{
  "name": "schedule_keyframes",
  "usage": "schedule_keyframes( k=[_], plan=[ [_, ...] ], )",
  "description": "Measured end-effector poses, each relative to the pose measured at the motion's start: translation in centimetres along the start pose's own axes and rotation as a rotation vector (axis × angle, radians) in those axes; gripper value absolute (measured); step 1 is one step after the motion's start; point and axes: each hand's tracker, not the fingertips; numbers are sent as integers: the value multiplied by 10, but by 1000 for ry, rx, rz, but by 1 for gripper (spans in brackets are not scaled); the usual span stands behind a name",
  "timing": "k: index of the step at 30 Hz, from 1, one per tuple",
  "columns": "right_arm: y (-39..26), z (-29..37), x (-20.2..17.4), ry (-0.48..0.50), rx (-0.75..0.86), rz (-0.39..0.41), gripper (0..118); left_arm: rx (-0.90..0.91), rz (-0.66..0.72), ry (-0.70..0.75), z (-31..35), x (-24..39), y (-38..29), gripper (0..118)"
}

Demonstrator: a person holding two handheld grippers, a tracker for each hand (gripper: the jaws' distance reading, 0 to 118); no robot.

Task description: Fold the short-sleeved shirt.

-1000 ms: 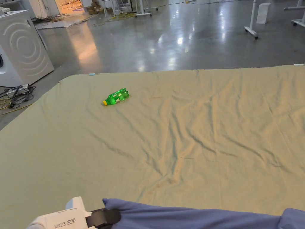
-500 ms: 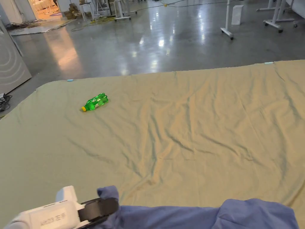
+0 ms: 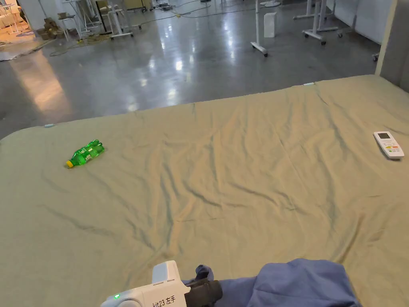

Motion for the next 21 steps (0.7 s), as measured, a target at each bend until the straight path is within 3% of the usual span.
schedule_keyframes(
  k=[1, 2, 6, 10, 11, 12, 13, 16, 18, 20, 21],
  plan=[
    [0, 1, 0, 0, 2, 0, 0, 12, 1, -2, 7, -1, 2, 79],
    [0, 1, -1, 0, 4, -1, 0, 43, 6, -12, 18, -2, 6, 82],
    [-3, -1, 0, 22, 1, -17, 0, 189, 52, -108, 61, -17, 12, 82],
    [-5, -3, -3, 31, -16, -15, 0, 163, 163, 62, 53, -28, 6, 80],
    [-6, -3, -4, 33, -16, -12, 0, 125, 157, 50, 44, -30, 2, 66],
    [-6, -1, -5, 35, -15, -8, 0, 105, 165, -9, 34, -31, -4, 25],
    [-5, 0, -6, 36, -14, -3, 0, 85, 199, -60, 24, -28, -12, 2],
    [-4, 4, -8, 24, -16, 19, 0, -24, 246, -213, -16, -20, -27, 3],
    [-3, 4, -7, 22, -22, 20, 0, -103, 151, -59, -43, -7, -40, 2],
    [-3, 5, -8, 23, -21, 20, 0, -104, -1, -85, -54, 4, -52, 1],
    [-2, 6, -8, 22, -22, 23, 0, -63, -7, -57, -47, 5, -48, 1]
  ],
)
